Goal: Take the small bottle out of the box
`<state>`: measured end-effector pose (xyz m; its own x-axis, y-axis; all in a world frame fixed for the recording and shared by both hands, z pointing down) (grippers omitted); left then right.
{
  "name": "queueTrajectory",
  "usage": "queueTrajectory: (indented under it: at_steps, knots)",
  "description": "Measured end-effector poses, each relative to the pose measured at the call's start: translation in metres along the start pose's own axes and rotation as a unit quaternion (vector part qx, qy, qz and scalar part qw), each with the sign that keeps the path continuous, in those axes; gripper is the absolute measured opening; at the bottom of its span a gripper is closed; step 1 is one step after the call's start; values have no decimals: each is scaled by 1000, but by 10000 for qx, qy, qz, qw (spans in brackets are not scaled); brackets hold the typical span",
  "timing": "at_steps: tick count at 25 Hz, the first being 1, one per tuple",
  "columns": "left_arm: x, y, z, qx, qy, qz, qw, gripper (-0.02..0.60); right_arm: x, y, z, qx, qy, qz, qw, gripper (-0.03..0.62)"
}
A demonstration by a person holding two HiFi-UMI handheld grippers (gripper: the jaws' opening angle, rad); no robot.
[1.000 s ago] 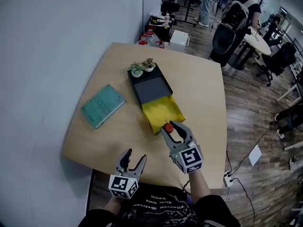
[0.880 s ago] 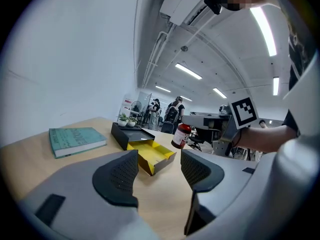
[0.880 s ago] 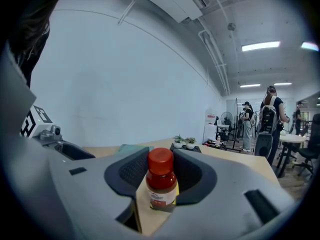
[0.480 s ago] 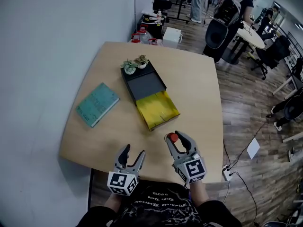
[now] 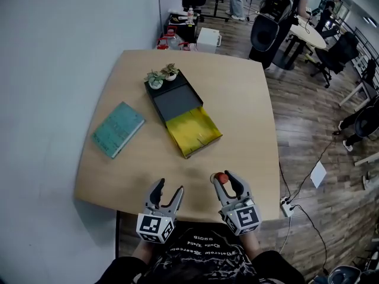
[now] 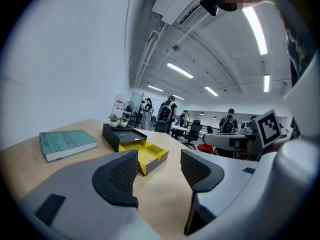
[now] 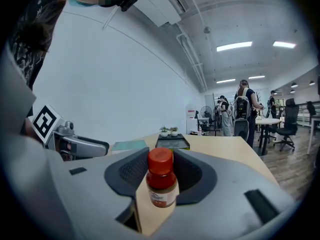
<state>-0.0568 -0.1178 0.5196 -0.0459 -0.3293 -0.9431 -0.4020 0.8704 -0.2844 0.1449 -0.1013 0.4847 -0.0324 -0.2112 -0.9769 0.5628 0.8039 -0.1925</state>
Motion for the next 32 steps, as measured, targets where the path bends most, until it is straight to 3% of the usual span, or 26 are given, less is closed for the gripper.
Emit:
queueTrajectory:
  at_steps: [6,9,13,18,32]
  knots:
    - [-1,0,-1,21,-35,-24,10000,273,-5,3,-2,-25,22,-98,9999,153]
    - [-1,-2,-2,86,-245,-9,9997,266,-9,-3,-3,2,60,-143,9999,153]
    - [3,1,3,127,-514,64,9986,125,-10,-7,-7,107,82,-204,9997,153]
    - [4,0,4,129,-593,78,9981,5,-9,-11,-7,149,80,-198,9997,153]
    - [6,-8,-1,13,-348,7,9994,5,-9,-21,-1,192,2,-212,9996,152]
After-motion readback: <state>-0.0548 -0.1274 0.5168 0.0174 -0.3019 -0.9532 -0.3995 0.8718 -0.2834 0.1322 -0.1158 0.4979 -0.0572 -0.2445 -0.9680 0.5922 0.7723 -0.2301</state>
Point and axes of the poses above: the fingertips, and each gripper's own axes: y backward along the fingers, z to its right, x out of its top, the point moved 5 cm from there along y, backward along the fingers, and after that the axes turned 15 degrees about x, right-handed, at the moved point
